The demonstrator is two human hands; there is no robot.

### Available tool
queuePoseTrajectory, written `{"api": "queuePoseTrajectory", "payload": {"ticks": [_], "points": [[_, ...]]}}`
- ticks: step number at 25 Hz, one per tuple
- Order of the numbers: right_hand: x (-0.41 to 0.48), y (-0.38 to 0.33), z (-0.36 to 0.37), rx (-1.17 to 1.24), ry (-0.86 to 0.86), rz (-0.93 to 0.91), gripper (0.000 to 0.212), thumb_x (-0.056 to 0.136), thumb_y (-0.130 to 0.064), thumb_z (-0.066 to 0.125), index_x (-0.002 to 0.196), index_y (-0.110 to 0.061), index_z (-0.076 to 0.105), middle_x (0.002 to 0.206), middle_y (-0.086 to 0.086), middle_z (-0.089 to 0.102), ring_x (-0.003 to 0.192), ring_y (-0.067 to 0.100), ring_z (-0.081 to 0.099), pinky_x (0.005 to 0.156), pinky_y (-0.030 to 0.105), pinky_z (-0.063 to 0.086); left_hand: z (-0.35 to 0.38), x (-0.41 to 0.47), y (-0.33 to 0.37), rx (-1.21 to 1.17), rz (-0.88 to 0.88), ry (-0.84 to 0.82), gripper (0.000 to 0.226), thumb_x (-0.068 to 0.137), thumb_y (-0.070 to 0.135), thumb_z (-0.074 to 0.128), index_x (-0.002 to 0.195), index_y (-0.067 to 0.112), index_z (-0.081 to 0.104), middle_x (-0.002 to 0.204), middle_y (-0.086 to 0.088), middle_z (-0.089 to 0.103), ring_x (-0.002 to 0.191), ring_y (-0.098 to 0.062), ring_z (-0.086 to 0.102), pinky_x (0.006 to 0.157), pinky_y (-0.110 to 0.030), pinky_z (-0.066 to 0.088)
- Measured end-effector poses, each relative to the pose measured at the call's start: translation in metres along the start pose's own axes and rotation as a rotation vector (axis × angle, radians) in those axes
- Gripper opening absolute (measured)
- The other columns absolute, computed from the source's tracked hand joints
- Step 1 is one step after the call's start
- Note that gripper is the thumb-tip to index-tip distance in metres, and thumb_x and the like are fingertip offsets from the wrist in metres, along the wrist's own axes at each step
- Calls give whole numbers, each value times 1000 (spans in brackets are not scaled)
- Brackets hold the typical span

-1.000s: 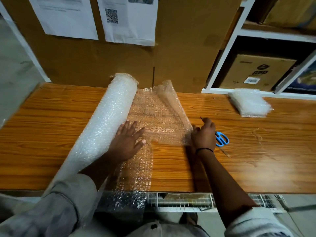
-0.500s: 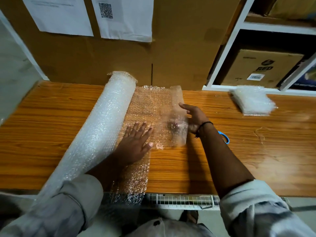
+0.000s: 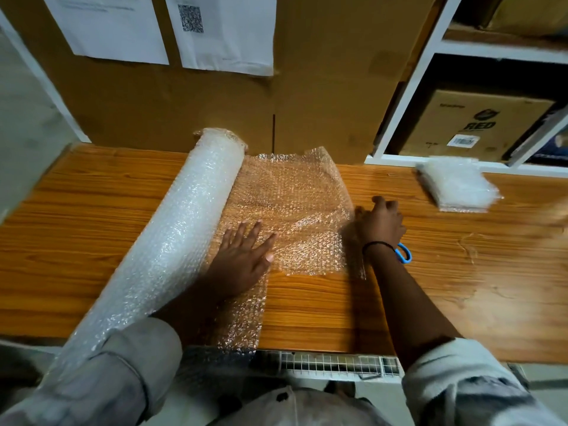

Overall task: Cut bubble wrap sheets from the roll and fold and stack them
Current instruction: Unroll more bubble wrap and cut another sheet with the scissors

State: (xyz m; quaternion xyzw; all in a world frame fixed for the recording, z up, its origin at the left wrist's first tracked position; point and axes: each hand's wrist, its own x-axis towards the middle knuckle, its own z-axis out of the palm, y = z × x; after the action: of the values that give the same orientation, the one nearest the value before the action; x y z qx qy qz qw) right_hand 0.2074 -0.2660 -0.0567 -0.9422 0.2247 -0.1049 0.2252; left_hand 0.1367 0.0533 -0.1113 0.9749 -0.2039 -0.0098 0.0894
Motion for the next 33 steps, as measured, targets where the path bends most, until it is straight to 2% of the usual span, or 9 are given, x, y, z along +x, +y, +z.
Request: {"api": "queuePoseTrajectory", "payload": {"ticks": [9,13,17,21,23,25,28,30,33], "points": [[-43,72,2,-323,52,-160,28,102,-29,52,113,-10,70,117,22,52,108,44,48,89,49,42,-2,18,27,-137,-111,65,69,98,70,11,154,38,33,172,-4,4,157,-38,-1,123,-64,-2],[-60,61,-10,-403,40,-99,30,103,-32,48,115,-13,68,120,20,54,114,43,46,93,51,39,-11,66,52,-87,-29,32,68,103,66,14,161,31,20,172,-4,3,157,-39,0,124,-61,-3],[-12,15,-4,-52,-122,-167,38,101,-32,55,130,-9,63,130,24,58,122,46,50,101,49,41,-11,111,66,-3,-38,-70,67,106,60,20,164,30,3,172,-4,-5,156,-40,-8,124,-61,-3],[44,-35,18,268,-307,57,52,93,-32,68,136,-5,57,135,22,63,126,42,56,102,43,46,2,117,69,0,-75,-73,70,105,63,17,164,29,1,172,-3,-8,157,-33,-12,124,-53,-11],[64,-53,27,358,-369,110,45,90,-34,72,124,-6,62,123,19,65,116,40,59,90,41,48,5,114,69,-16,-78,-27,70,105,65,16,164,31,4,172,-1,-5,158,-30,-10,125,-52,-11],[83,-63,38,395,-406,111,27,87,-34,75,88,-14,58,88,11,57,90,33,55,70,37,42,6,114,69,-13,-74,0,70,104,66,19,164,31,7,172,1,-2,158,-29,-7,125,-51,-10],[101,-73,49,428,-427,60,40,82,-29,77,65,-18,42,66,3,45,74,31,49,54,36,35,8,116,71,1,-98,34,70,103,66,24,164,34,10,172,5,1,159,-26,-4,125,-49,-8],[113,-78,55,578,-444,86,33,73,-36,78,67,-19,50,73,6,58,82,38,63,67,45,55,10,117,71,6,-107,37,69,103,66,24,163,35,9,172,5,2,159,-25,-3,126,-52,-4],[128,-86,57,649,-513,86,40,67,-47,83,86,-20,61,99,8,71,101,37,71,90,51,59,11,121,71,40,-126,9,70,103,66,23,163,35,8,172,5,1,158,-24,-4,127,-55,1]]}}
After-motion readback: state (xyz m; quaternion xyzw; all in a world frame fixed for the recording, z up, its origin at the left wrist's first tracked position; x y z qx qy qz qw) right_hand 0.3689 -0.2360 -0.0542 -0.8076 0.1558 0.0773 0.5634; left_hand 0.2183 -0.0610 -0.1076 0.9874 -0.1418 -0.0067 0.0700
